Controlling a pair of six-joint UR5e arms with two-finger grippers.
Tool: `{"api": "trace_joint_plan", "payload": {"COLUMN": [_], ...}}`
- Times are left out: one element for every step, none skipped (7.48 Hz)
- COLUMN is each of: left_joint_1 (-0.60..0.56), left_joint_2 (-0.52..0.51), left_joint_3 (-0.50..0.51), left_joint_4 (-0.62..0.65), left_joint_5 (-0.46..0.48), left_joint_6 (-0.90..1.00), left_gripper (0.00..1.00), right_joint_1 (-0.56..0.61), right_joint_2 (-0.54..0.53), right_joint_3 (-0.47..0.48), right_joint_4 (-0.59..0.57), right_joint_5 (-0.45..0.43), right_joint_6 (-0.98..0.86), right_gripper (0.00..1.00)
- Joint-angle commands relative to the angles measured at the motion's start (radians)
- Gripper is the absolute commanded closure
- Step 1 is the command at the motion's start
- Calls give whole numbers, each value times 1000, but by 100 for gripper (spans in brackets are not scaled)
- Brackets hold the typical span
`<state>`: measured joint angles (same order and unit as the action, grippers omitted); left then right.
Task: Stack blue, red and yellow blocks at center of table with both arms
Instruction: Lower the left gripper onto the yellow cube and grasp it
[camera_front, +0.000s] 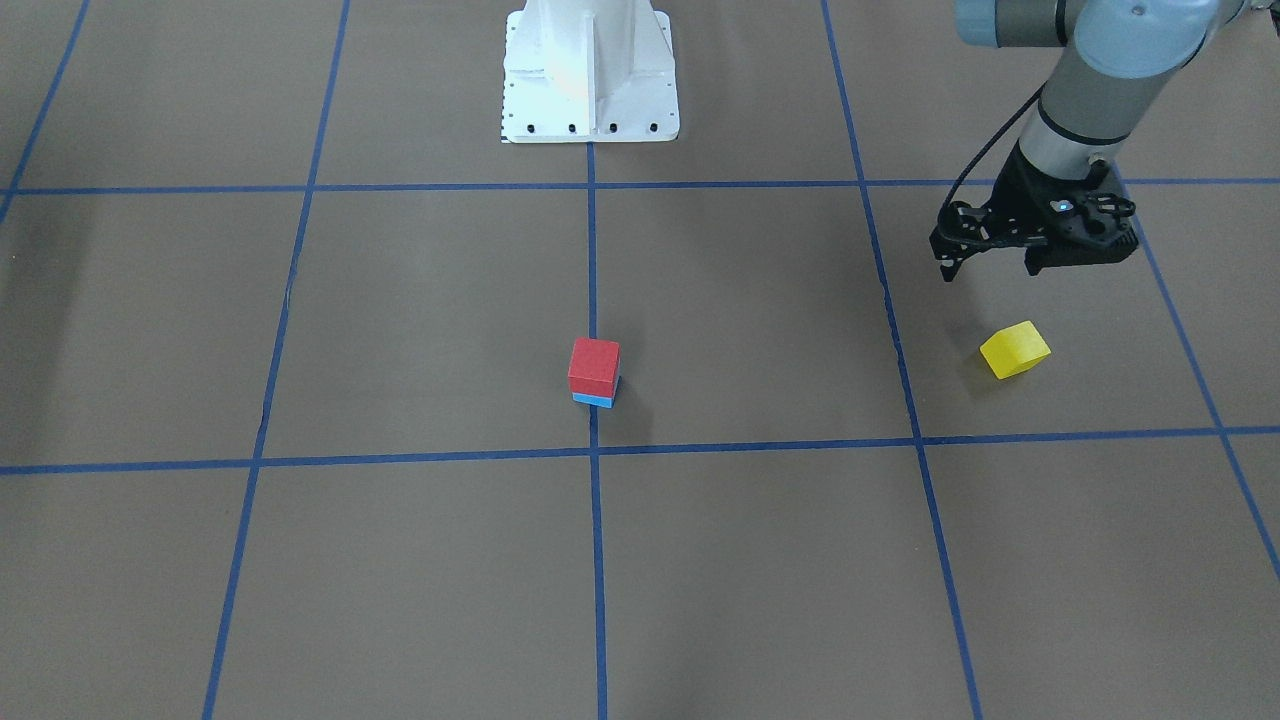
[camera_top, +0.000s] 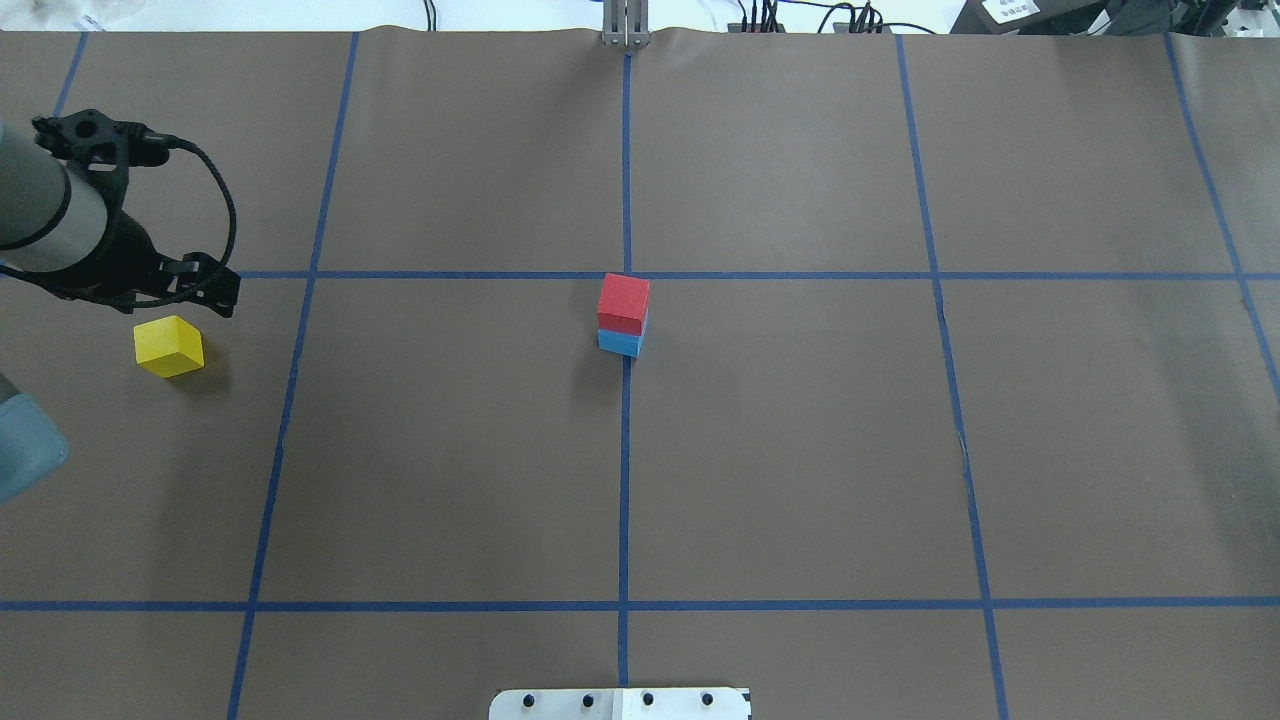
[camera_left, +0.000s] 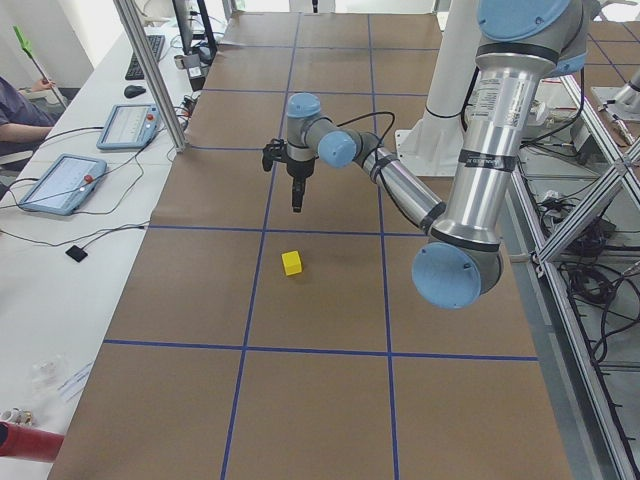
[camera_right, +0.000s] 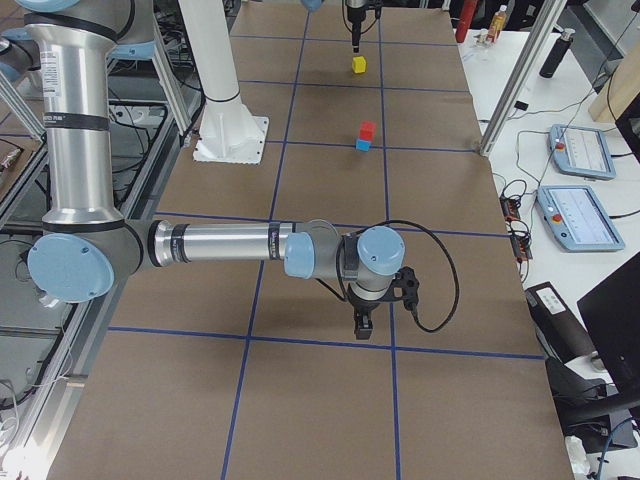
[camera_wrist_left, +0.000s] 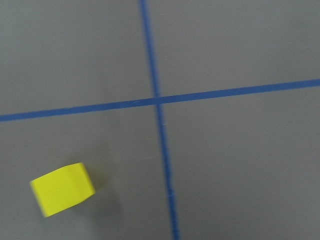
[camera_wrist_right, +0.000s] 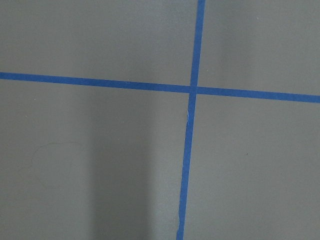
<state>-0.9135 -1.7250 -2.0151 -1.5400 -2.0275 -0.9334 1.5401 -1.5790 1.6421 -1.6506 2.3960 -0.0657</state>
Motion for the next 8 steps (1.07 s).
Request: {"api": "trace_joint_plan", "payload": {"left_joint_1": [-1,2,2,2,2,4,7,19], "left_joint_2": [32,28,30,39,66,67,65,65], "left_joint_3": [149,236,281,291,283,289,291,291], "left_joint_4": [-232,-353,-382,-382,-384,-388,-388,-388], "left_joint_5": [51,81,84,85,84,82,82,84], "left_joint_6": [-274,-300,-289,-268,-213,-209,-212,-216], "left_gripper": [0,0,0,0,0,0,0,0], "right_joint_1": [0,0,0,0,0,0,0,0], "right_joint_2": [1,1,1,1,1,-1,-6,-6], "right_joint_3": [2,1,1,1,1,1,1,1], "right_joint_4": [0,0,0,0,0,0,2,2], "right_joint_5": [-1,-1,-3,-3,-3,-3,-4,-4], "right_joint_6": [1,3,1,1,0,0,-2,-2], "right_gripper": [0,0,0,0,0,0,0,0]}}
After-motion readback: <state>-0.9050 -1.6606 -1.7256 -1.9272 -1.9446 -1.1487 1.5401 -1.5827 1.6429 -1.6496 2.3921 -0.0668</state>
